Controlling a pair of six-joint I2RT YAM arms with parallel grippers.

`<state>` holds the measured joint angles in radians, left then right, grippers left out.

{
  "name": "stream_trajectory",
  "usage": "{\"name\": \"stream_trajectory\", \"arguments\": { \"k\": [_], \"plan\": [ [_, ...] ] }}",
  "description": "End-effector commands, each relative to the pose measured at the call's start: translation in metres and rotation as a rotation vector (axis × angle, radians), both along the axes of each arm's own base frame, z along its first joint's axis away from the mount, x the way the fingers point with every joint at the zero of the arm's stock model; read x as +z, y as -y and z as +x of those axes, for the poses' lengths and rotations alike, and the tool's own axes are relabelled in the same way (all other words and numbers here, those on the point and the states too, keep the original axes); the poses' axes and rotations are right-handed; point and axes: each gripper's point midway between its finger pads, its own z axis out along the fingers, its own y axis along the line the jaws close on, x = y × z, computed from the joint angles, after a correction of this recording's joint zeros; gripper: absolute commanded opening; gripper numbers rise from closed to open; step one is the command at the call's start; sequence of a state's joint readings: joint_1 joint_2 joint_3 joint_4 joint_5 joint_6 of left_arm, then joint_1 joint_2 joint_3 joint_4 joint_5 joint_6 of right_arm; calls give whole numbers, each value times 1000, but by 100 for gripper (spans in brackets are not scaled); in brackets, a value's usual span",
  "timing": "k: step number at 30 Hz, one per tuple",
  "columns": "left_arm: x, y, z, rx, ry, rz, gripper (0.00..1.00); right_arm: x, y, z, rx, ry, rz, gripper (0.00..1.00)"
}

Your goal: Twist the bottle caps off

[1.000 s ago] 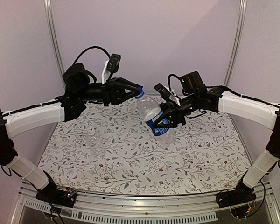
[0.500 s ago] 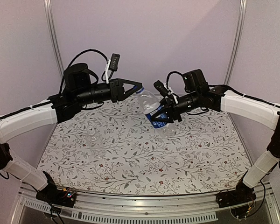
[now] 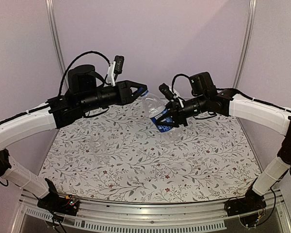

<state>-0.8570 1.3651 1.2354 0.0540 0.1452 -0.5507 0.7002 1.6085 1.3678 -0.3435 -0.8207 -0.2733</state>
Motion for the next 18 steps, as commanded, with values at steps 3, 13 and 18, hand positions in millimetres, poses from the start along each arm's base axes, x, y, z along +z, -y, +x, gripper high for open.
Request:
{"name": "stream_trajectory", "arguments": {
  "k": [3,13,18],
  "plan": [
    [36,-10,2,11,133,-46,50,6,2,-14,55,-29,19,38],
    [48,-11,-23,-274,235,-119,87,15,3,-33,157,-50,68,38],
    [54,-9,-51,-460,360,-125,88,20,3,-43,218,-77,97,39]
  ]
}}
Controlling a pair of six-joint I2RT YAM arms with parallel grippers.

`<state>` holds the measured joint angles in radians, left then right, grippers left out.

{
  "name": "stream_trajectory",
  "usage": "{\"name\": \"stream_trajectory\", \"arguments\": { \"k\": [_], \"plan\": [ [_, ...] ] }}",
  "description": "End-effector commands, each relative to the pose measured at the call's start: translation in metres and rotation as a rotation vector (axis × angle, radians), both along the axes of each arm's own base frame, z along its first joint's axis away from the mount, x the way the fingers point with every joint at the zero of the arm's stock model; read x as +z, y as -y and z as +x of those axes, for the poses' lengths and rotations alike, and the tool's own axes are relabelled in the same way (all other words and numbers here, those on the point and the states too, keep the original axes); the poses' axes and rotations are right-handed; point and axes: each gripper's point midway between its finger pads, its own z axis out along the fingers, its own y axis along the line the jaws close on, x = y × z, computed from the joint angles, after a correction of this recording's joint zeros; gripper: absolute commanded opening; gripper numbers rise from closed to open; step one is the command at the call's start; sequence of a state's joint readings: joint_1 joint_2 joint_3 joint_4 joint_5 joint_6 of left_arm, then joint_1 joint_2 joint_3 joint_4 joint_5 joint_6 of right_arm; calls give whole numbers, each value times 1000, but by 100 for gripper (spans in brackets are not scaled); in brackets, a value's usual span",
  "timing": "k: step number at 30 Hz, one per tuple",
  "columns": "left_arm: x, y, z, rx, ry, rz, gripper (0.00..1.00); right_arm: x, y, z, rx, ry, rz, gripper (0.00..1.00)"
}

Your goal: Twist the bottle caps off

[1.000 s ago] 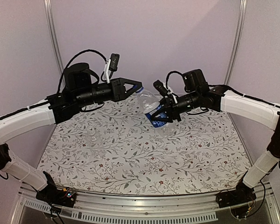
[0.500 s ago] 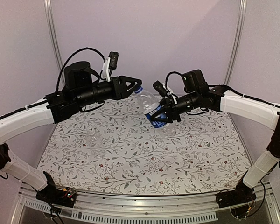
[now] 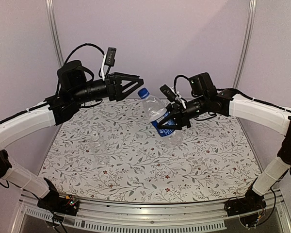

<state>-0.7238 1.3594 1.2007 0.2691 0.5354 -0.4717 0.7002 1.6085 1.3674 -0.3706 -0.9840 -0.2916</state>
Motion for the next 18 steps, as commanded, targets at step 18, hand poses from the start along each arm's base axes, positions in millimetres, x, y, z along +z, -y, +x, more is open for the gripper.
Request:
{"name": "stream_trajectory", "arguments": {
  "k": [18],
  "plan": [
    [-1,24,-48,-469,233,-23,69,17,4,-29,156,-56,78,39]
  ]
}}
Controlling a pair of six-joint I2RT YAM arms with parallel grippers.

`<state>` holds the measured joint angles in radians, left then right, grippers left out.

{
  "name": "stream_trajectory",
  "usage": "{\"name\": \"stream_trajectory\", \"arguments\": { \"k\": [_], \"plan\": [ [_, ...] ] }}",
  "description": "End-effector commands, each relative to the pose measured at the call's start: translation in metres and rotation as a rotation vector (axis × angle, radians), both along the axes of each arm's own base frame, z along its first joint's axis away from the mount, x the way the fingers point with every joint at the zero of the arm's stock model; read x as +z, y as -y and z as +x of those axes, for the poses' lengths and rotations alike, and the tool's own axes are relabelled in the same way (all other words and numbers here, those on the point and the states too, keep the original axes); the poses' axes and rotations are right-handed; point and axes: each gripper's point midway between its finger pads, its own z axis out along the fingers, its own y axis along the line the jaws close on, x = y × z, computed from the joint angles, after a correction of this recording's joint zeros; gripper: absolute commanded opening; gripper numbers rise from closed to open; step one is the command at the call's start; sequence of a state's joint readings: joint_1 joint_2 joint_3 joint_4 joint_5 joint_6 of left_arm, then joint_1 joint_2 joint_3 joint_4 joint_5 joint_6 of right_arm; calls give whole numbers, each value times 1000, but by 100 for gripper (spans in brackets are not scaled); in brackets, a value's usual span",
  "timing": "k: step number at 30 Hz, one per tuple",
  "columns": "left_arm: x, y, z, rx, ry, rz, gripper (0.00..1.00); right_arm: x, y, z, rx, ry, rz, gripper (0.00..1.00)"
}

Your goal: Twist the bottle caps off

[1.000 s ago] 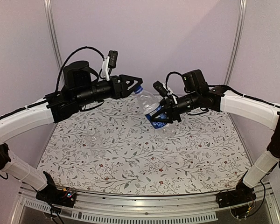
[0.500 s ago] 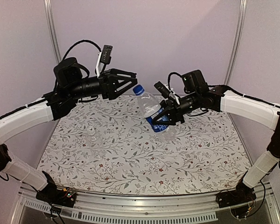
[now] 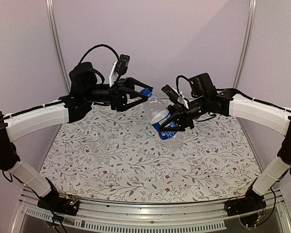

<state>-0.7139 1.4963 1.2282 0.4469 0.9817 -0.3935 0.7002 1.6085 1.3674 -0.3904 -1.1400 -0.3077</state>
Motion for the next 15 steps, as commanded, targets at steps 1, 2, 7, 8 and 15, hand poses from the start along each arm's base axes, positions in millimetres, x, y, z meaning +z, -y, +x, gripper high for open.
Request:
{"name": "stream_trajectory", "arguments": {
  "k": [1,2,7,8,15],
  "plan": [
    [15,-4,-3,-55,52,-43,67,6,1,-4,24,3,18,39],
    [14,-4,-4,-60,51,-45,65,6,1,-4,24,3,18,39],
    [11,-4,-4,-71,40,-54,61,2,0,-3,24,-6,10,39],
    [12,-4,-4,-71,37,-57,61,1,0,-3,24,-7,8,39],
    [11,-3,-2,-78,23,-65,50,-1,-1,-2,22,-5,6,39]
  ]
}}
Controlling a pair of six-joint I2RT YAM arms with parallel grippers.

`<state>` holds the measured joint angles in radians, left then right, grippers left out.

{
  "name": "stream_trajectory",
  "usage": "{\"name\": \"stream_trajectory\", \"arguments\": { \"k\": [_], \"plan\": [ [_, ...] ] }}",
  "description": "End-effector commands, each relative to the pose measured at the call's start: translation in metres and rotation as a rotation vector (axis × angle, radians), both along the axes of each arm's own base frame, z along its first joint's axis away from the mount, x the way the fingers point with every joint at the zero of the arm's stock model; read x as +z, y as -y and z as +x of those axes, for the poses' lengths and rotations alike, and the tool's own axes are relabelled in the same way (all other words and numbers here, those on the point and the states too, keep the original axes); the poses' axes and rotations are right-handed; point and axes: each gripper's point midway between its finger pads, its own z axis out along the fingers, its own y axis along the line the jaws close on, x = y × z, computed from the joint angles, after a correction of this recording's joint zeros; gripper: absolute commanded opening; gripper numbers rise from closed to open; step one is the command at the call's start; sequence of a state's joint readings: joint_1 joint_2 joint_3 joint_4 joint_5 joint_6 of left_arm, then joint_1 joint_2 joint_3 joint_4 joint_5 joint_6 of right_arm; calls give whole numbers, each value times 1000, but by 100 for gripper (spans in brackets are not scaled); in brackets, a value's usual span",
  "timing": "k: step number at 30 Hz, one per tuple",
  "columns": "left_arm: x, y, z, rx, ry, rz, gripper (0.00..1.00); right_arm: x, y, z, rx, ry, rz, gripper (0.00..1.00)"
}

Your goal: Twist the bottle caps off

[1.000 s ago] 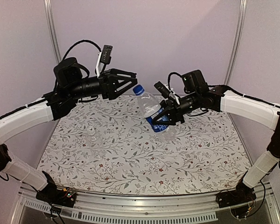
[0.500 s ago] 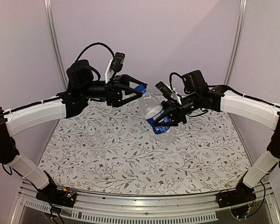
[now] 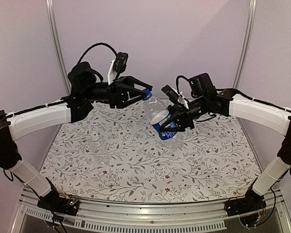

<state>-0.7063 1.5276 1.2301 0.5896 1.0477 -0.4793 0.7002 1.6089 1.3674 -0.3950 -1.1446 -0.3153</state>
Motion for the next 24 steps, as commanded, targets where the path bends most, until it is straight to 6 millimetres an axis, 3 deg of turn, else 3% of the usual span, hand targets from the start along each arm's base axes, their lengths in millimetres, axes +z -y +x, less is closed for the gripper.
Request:
{"name": "stream_trajectory", "arguments": {
  "k": [1,9,13,17,20,24],
  "plan": [
    [1,-2,4,-10,8,-15,48,-1,-1,-2,16,-8,3,39],
    [-1,-2,9,-2,-9,-10,24,-4,-1,1,1,-2,-7,39],
    [-2,-4,17,65,-32,2,14,-8,-3,12,-58,26,-37,38],
    [-3,-6,47,275,-135,42,10,-16,-4,31,-167,59,-89,38],
    [-4,-17,78,563,-247,62,10,-19,-4,43,-235,75,-120,38],
    [-2,-28,81,768,-323,54,11,-23,-4,51,-272,82,-140,38]
  ]
}}
